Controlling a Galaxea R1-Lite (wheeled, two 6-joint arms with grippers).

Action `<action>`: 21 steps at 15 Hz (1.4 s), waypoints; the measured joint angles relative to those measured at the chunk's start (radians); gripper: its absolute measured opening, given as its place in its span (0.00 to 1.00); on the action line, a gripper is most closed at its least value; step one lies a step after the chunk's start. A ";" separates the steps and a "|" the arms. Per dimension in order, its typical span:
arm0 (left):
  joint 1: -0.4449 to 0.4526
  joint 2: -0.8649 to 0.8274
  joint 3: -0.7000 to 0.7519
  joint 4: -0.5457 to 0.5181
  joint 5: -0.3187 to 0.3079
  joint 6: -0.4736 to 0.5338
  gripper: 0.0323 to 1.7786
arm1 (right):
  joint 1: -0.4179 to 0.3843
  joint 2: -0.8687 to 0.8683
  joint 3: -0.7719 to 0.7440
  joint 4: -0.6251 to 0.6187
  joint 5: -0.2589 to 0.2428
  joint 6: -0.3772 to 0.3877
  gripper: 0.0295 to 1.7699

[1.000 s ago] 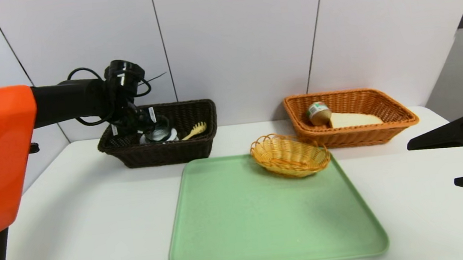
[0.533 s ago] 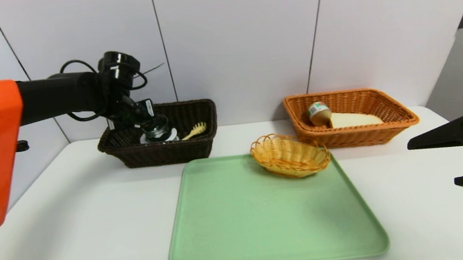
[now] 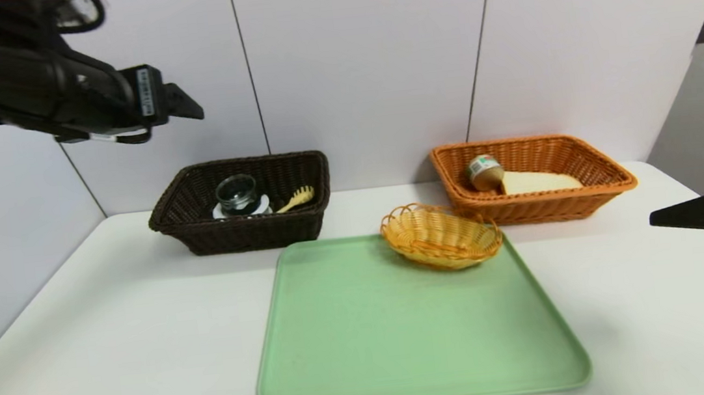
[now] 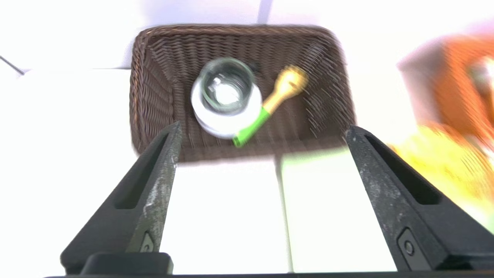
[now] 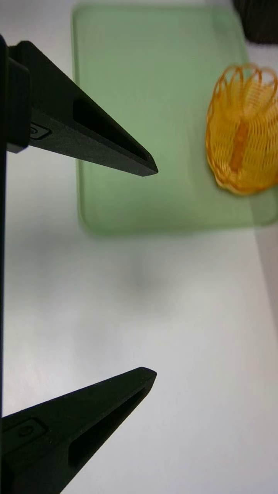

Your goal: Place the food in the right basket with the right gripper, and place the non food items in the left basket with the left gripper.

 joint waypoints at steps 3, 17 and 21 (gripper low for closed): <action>-0.003 -0.258 0.203 0.021 0.010 0.051 0.88 | -0.040 -0.066 0.097 -0.263 -0.031 -0.325 0.97; 0.270 -1.381 1.088 0.053 0.134 0.138 0.94 | -0.117 -0.803 0.553 -0.358 -0.068 -0.420 0.97; 0.288 -1.562 1.248 -0.035 0.132 0.207 0.95 | -0.157 -1.032 0.663 -0.388 -0.007 -0.443 0.97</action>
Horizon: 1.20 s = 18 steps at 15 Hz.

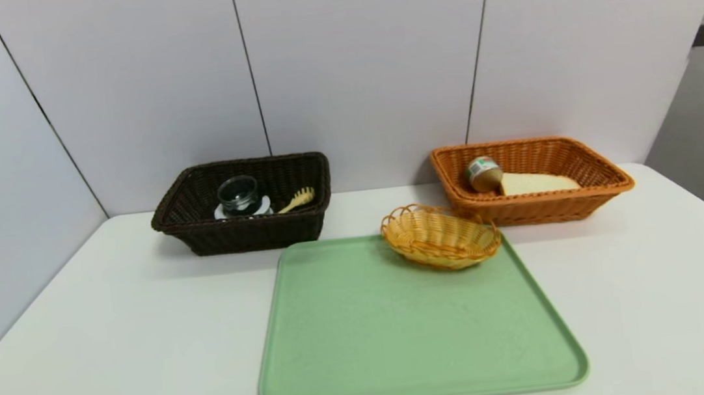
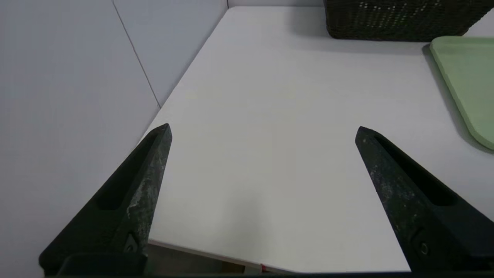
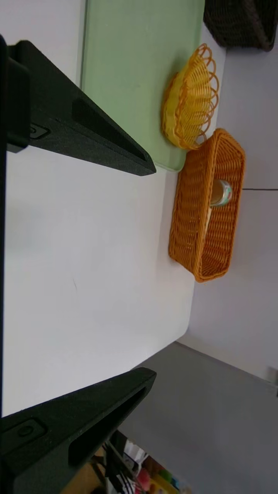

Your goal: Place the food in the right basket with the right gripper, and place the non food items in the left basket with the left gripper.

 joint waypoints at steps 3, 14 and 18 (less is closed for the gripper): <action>0.002 -0.034 0.127 -0.214 -0.032 0.016 0.95 | -0.011 -0.091 0.119 -0.168 0.024 -0.045 0.97; 0.002 -0.045 0.512 -0.674 -0.240 0.094 0.95 | -0.014 -0.127 0.344 -0.119 0.104 0.057 0.97; 0.002 -0.044 0.513 -0.544 -0.272 0.064 0.95 | -0.014 -0.127 0.344 -0.111 0.100 0.088 0.97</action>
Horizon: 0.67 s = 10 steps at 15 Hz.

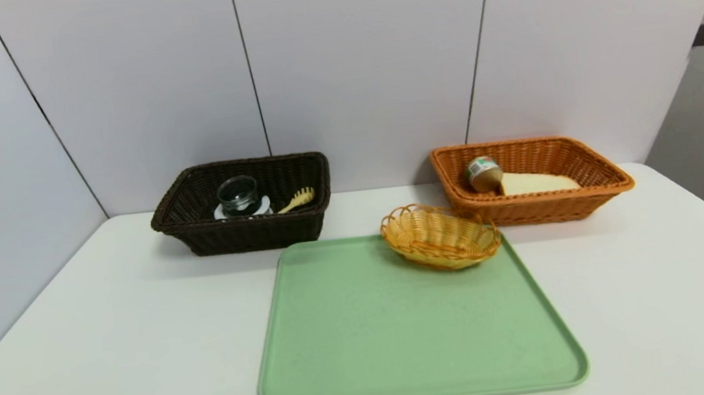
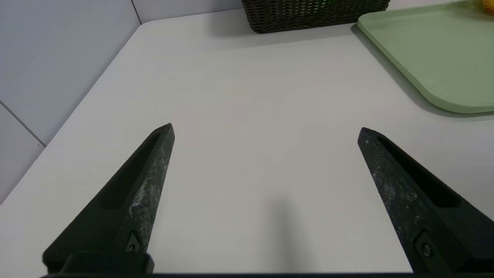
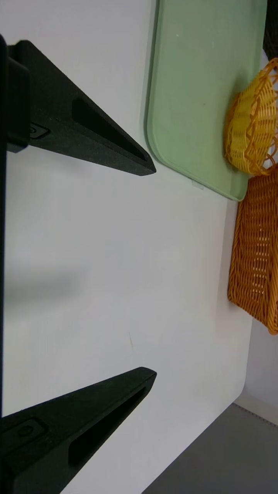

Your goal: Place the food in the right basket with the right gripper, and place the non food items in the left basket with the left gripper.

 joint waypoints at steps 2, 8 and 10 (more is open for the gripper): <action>0.000 0.000 0.000 -0.002 0.001 -0.028 0.95 | 0.000 0.000 0.000 -0.001 -0.003 0.040 0.97; 0.000 0.000 0.000 -0.017 0.002 -0.040 0.95 | 0.000 0.000 0.000 -0.001 -0.032 0.063 0.97; 0.001 0.000 0.000 -0.016 0.002 -0.041 0.95 | 0.000 0.000 0.000 -0.001 -0.037 0.081 0.97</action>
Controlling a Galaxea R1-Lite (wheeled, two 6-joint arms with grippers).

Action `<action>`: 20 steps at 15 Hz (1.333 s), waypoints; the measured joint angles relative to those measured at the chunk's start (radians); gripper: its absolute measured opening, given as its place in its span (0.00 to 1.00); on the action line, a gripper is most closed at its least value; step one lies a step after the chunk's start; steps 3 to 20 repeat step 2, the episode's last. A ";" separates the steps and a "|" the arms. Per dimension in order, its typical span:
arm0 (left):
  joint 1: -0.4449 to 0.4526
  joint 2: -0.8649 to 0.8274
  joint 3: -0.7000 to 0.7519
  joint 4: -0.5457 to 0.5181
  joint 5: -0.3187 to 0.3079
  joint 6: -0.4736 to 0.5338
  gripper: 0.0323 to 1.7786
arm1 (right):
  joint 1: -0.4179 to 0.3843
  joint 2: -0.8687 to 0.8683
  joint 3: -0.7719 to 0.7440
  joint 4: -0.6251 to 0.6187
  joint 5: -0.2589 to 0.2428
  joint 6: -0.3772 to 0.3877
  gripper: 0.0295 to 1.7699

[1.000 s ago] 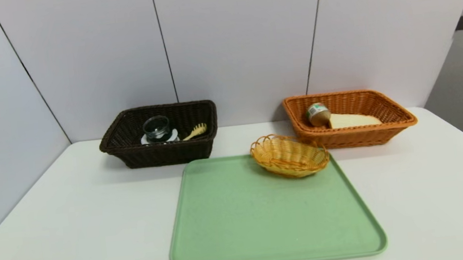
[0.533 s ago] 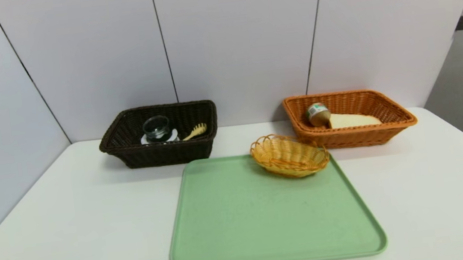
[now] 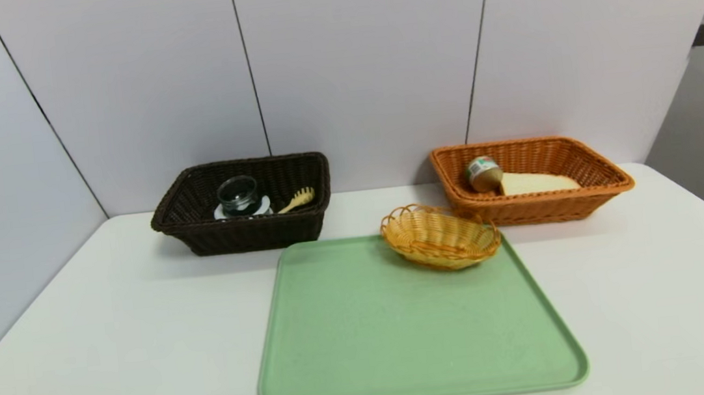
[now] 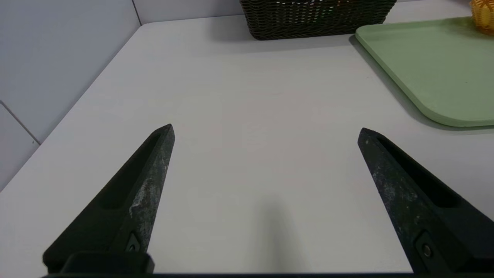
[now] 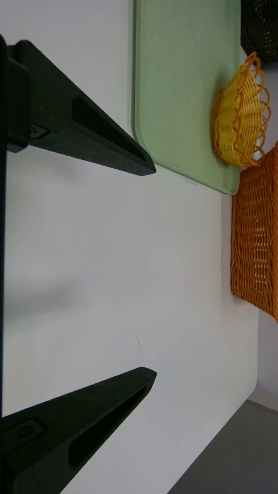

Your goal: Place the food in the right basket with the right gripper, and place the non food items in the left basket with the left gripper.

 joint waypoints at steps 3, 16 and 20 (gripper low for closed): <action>-0.001 0.000 0.000 0.000 0.000 0.001 0.95 | 0.000 0.000 0.000 0.000 0.000 -0.001 0.97; -0.001 0.000 0.000 0.000 0.000 0.001 0.95 | 0.000 0.000 0.000 0.000 0.000 -0.001 0.97; -0.001 0.000 0.000 0.000 0.000 0.001 0.95 | 0.000 0.000 0.000 0.000 0.000 -0.001 0.97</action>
